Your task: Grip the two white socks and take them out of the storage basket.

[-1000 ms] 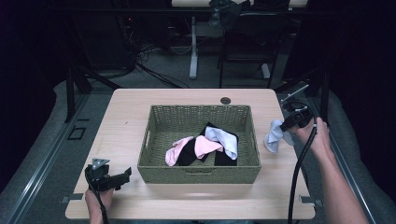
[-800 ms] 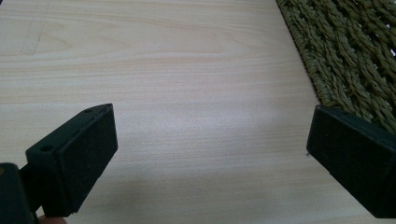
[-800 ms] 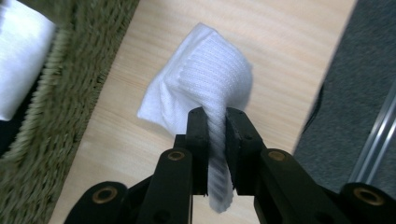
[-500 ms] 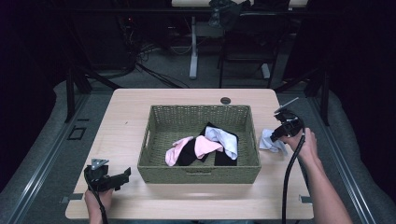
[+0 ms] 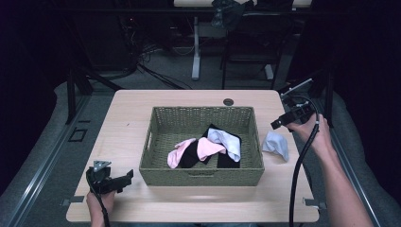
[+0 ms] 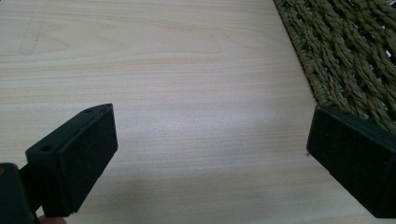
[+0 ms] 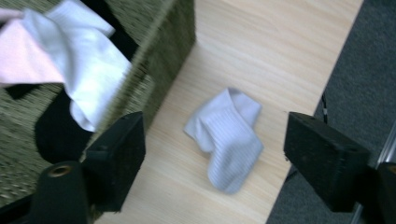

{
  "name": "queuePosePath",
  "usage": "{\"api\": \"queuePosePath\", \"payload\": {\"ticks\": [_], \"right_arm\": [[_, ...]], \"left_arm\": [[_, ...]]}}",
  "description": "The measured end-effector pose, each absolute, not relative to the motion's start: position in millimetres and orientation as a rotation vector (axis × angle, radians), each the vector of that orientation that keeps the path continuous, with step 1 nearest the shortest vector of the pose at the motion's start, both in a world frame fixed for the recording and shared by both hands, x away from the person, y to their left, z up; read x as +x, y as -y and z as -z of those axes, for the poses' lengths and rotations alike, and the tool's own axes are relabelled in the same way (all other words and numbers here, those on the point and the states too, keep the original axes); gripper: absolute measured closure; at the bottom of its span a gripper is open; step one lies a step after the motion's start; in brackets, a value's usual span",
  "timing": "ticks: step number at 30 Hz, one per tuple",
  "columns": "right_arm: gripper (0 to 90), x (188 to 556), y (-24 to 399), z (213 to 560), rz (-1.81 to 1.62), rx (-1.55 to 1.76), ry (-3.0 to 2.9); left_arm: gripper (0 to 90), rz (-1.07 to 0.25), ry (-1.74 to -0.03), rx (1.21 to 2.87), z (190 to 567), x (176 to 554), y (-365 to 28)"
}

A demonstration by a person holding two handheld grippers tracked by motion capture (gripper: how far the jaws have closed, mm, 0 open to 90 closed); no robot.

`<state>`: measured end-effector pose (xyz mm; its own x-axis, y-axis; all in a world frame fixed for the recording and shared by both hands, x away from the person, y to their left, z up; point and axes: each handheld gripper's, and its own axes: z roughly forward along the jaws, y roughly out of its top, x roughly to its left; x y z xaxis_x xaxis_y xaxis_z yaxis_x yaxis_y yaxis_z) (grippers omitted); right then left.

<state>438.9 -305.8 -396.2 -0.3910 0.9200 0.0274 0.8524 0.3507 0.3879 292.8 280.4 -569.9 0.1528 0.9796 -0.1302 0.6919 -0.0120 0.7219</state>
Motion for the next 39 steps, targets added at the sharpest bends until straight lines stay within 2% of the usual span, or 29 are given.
{"api": "queuePosePath", "payload": {"ticks": [12, 20, 31, 39], "right_arm": [[6.3, 443, 256, 368, -0.558, 1.452, -2.489], [4.5, 448, 222, 365, -0.57, 1.375, -2.554], [3.2, 457, 175, 380, -0.544, 1.286, -2.641], [7.8, 465, 152, 404, -0.492, 1.27, -2.699]], "left_arm": [[1.7, -0.553, -1.601, 1.765, 570, 293, -280], [1.6, -0.55, -1.604, 1.762, 571, 293, -280], [1.7, -0.549, -1.599, 1.767, 570, 293, -281], [1.7, -0.545, -1.595, 1.777, 569, 293, -281]]}}
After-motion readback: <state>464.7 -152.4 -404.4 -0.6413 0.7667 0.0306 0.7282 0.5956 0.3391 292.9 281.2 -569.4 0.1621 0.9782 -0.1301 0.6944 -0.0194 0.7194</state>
